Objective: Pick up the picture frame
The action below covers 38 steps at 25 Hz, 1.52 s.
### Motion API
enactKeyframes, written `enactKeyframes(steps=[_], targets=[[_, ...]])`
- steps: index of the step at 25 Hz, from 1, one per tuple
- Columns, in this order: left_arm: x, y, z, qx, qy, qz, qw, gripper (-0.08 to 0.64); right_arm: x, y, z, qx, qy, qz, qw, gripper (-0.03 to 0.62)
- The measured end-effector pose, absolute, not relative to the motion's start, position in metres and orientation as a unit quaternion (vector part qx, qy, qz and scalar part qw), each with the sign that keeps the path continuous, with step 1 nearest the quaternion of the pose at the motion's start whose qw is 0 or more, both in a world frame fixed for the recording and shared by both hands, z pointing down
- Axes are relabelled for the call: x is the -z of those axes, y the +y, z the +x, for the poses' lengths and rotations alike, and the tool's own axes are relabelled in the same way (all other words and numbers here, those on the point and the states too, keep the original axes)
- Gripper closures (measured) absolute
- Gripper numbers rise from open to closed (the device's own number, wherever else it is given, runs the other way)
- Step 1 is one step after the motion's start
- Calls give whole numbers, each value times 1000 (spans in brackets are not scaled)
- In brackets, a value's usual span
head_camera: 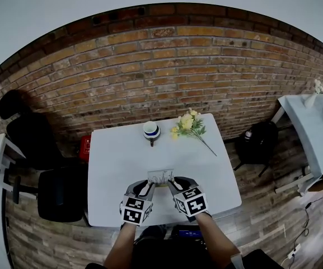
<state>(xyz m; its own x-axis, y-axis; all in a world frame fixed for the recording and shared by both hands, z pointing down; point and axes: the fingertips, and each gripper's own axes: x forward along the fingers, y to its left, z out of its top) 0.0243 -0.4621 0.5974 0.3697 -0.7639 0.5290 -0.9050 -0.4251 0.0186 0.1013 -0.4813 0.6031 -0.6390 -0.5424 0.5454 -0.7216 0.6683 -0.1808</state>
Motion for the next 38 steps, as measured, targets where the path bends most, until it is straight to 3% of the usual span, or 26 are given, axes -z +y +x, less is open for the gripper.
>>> enactKeyframes(steps=[20, 38], targets=[[-598, -376, 21, -247, -523, 801, 155, 465, -609, -396, 98, -224, -883, 352, 217, 499], [-601, -208, -8, -210, -503, 825, 150, 468, -607, -221, 72, -205, -863, 400, 230, 500]])
